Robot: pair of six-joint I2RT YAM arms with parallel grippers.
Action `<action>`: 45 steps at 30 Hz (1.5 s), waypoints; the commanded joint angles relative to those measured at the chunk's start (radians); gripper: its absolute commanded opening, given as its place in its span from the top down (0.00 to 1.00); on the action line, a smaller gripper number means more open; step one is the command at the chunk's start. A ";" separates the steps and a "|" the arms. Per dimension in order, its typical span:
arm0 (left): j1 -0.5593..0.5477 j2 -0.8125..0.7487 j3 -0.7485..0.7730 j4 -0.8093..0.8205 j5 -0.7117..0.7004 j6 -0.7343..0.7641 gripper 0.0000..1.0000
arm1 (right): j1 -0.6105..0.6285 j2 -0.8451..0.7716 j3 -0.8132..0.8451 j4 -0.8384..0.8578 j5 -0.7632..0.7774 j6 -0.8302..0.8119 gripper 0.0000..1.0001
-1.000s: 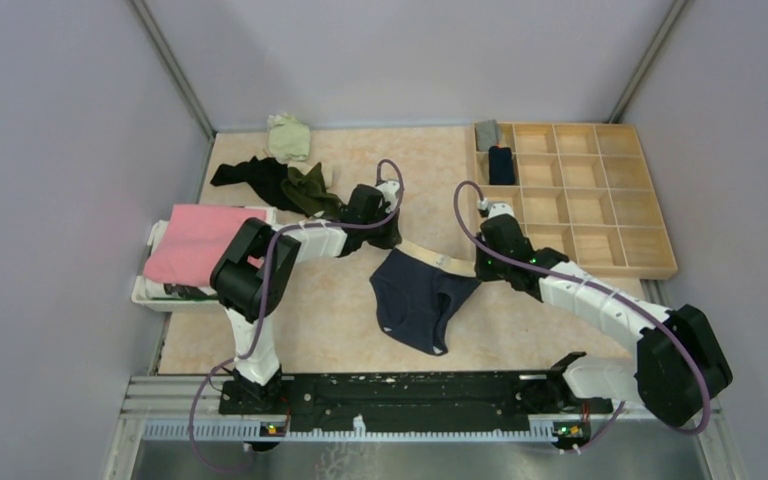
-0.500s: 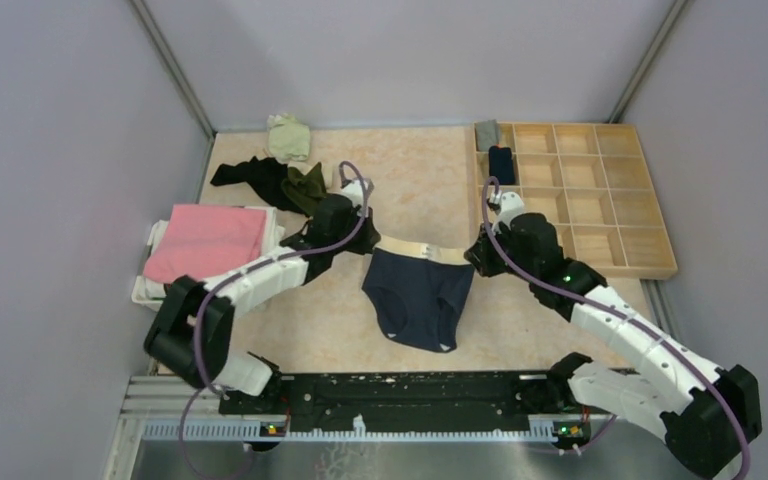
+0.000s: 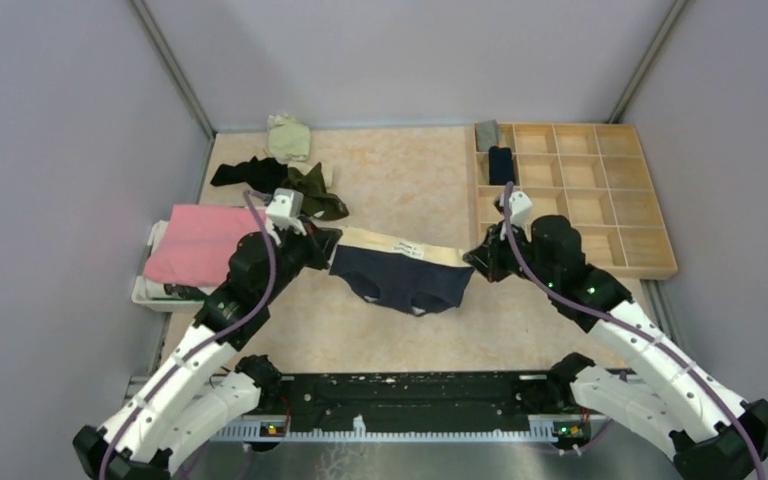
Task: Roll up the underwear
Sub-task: Flatten out the underwear at the center of the board.
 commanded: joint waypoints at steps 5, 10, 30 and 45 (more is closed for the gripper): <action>-0.002 -0.190 0.084 -0.290 -0.025 -0.048 1.00 | -0.010 -0.081 0.107 -0.086 -0.183 0.091 1.00; -0.001 -0.231 0.183 -0.475 -0.042 -0.055 1.00 | -0.009 -0.102 0.089 -0.100 -0.340 0.185 1.00; -0.001 0.513 -0.101 0.306 -0.399 -0.215 1.00 | -0.016 0.436 -0.091 0.396 0.091 0.128 1.00; -0.001 0.774 0.026 0.447 -0.420 -0.071 0.73 | -0.022 0.558 -0.028 0.429 0.255 0.028 0.77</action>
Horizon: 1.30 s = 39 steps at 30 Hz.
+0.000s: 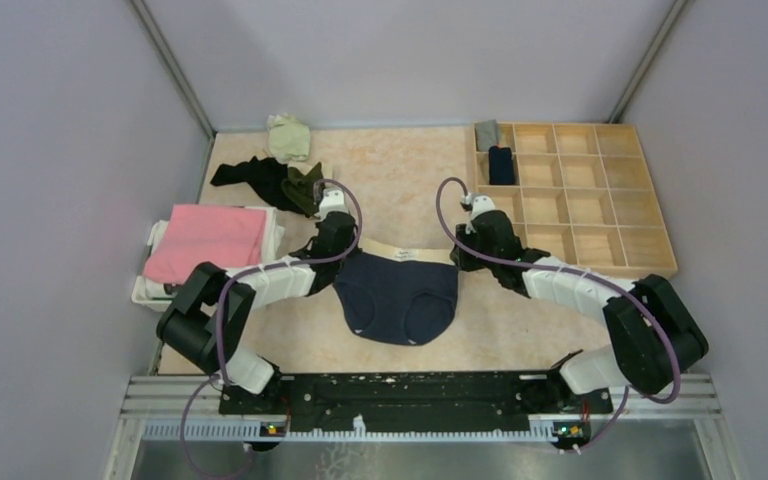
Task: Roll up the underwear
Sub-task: Flatten out the underwear at the center of the board, then fold the underwear at the center of the board.
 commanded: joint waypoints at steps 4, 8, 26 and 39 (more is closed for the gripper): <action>0.004 -0.029 0.058 -0.003 -0.040 0.040 0.47 | -0.012 -0.058 0.057 -0.044 0.076 -0.047 0.58; 0.002 -0.127 0.051 -0.115 -0.007 0.003 0.39 | -0.012 -0.149 0.070 -0.146 0.074 -0.055 0.53; -0.394 -0.327 -0.251 -0.059 0.192 -0.225 0.56 | -0.001 -0.028 0.080 -0.131 -0.323 -0.005 0.80; -0.454 -0.341 -0.314 -0.165 0.209 -0.325 0.57 | 0.001 -0.001 0.070 -0.148 -0.233 -0.002 0.80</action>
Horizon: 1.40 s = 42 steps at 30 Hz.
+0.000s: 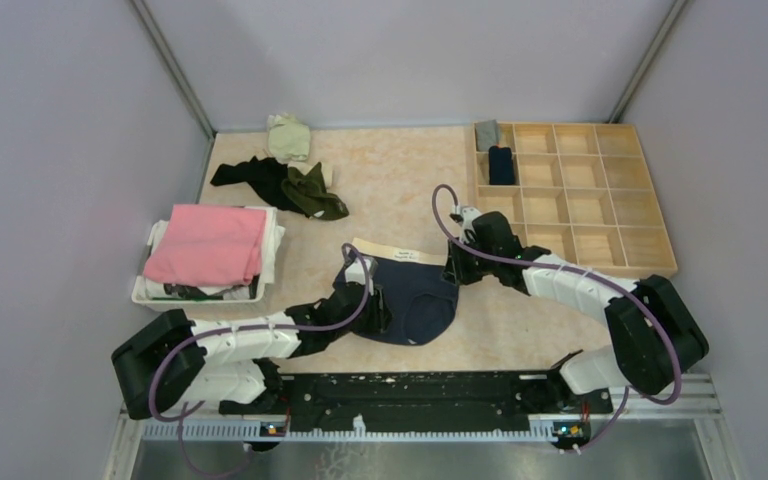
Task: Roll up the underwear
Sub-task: Fold the underwear at the center of the board.
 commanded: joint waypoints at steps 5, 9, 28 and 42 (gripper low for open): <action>-0.007 -0.048 -0.039 -0.171 -0.019 -0.119 0.56 | 0.001 -0.017 0.037 -0.007 0.126 0.016 0.77; -0.007 -0.072 -0.049 -0.284 -0.069 -0.180 0.54 | 0.002 -0.042 0.032 -0.019 0.180 0.032 0.71; -0.010 -0.215 0.095 -0.400 -0.197 -0.017 0.43 | 0.001 -0.063 -0.065 0.019 0.165 0.347 0.55; -0.181 -0.154 0.132 -0.206 -0.135 0.065 0.42 | 0.000 -0.034 -0.149 0.084 0.103 0.438 0.55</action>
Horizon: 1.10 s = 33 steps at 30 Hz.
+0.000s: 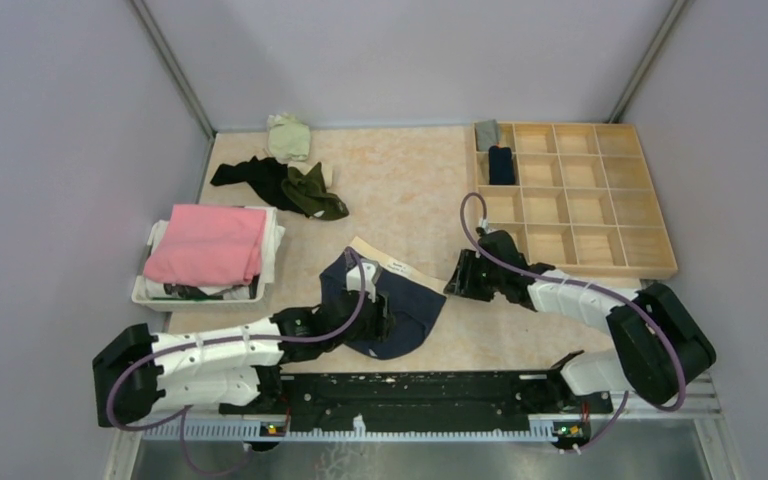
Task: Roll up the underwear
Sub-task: Fold the underwear at the center of the board.
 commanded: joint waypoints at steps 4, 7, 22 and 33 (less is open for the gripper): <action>-0.096 0.106 0.050 0.160 0.003 0.018 0.41 | -0.002 0.042 -0.006 0.083 -0.008 0.026 0.57; -0.119 0.146 0.056 0.223 0.011 0.016 0.41 | -0.002 0.058 0.005 0.088 -0.005 0.014 0.59; -0.214 0.369 0.151 0.289 -0.012 0.009 0.37 | -0.003 0.061 -0.009 0.102 0.018 0.003 0.92; -0.232 0.481 0.191 0.281 -0.062 -0.026 0.36 | -0.002 0.034 -0.023 0.085 0.030 -0.008 0.94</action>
